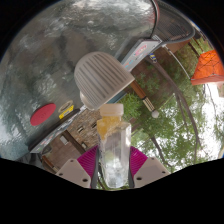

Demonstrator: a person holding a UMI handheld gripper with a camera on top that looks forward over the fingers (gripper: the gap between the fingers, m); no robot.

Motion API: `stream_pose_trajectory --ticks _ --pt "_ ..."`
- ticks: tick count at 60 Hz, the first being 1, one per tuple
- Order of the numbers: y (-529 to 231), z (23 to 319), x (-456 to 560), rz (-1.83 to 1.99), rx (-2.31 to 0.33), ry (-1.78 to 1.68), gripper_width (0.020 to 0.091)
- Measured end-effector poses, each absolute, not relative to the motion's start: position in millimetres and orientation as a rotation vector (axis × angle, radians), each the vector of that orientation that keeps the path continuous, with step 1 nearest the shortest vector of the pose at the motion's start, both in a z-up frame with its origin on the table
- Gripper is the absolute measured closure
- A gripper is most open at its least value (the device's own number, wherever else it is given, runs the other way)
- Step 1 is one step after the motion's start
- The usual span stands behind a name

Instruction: Pour water

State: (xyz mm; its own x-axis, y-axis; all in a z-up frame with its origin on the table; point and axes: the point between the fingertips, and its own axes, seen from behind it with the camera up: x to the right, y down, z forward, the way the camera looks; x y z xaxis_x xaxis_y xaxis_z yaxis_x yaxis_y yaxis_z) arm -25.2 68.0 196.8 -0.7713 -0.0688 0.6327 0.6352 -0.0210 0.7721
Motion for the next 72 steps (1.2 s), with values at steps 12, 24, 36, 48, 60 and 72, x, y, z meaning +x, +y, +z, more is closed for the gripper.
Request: stream_pose_trajectory --ticks 12,24,36,48,60,72 --pt "64.7 194.0 -28.4 -1.813 -0.569 -1.764 0.0673" --pt "59.3 247.2 -27.8 -1.431 -0.946 -1.228 0.0673" --pt "47.5 255.1 10.9 -0.66 -1.359 -0.493 0.0673" --pt "74.0 155.8 27.8 0.003 -1.631 -0.076 0.0673" --pt "101.7 93.3 38.2 0.143 -1.719 0.022 0.0673" --pt "99.0 80.1 55.6 0.093 -1.739 -0.028 0.0673"
